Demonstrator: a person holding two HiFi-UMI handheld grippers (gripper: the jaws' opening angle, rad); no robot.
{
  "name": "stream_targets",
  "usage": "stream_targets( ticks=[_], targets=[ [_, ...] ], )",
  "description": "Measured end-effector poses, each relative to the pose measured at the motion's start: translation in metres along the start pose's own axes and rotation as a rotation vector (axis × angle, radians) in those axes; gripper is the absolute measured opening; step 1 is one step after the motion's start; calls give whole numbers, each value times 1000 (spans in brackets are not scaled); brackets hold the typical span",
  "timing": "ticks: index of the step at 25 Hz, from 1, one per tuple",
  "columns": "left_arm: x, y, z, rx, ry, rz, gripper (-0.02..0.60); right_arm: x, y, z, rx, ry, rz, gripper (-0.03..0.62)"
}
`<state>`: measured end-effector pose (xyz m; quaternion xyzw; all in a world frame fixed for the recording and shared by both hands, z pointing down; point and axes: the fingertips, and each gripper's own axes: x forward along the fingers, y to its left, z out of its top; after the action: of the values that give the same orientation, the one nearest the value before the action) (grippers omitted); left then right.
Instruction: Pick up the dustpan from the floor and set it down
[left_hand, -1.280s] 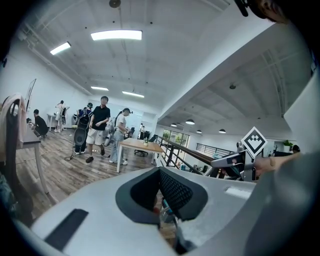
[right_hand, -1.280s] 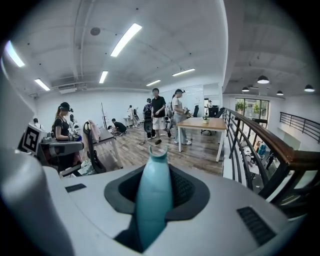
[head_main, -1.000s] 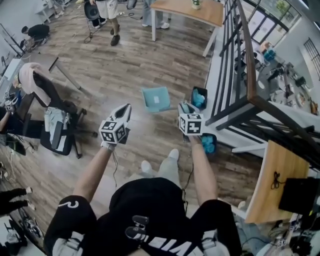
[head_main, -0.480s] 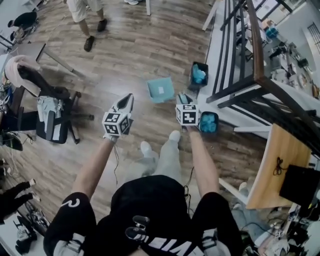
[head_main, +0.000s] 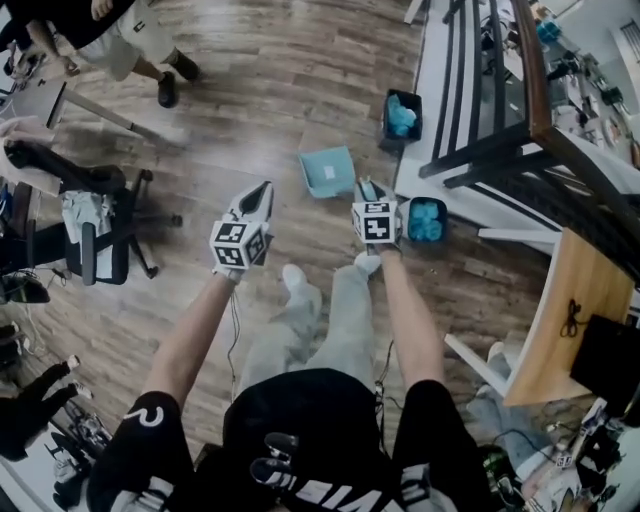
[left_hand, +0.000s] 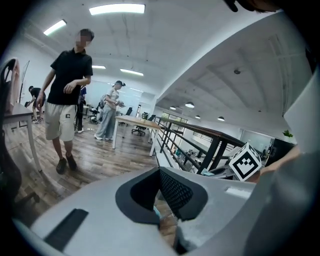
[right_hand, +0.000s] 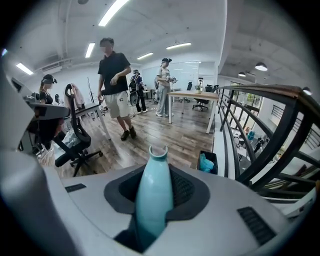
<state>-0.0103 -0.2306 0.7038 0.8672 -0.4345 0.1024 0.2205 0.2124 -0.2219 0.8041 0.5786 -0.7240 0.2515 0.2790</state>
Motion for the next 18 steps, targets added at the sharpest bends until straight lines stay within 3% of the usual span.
stream_targets(
  ticks=[9,18],
  targets=[
    [42,13,-53,-13,59,2,-3,57,-10,-57,-35,63,-32,87],
    [57,19,-76,-39,87,32,-3,92,-15,-95,-85,115,-31,89]
  ],
)
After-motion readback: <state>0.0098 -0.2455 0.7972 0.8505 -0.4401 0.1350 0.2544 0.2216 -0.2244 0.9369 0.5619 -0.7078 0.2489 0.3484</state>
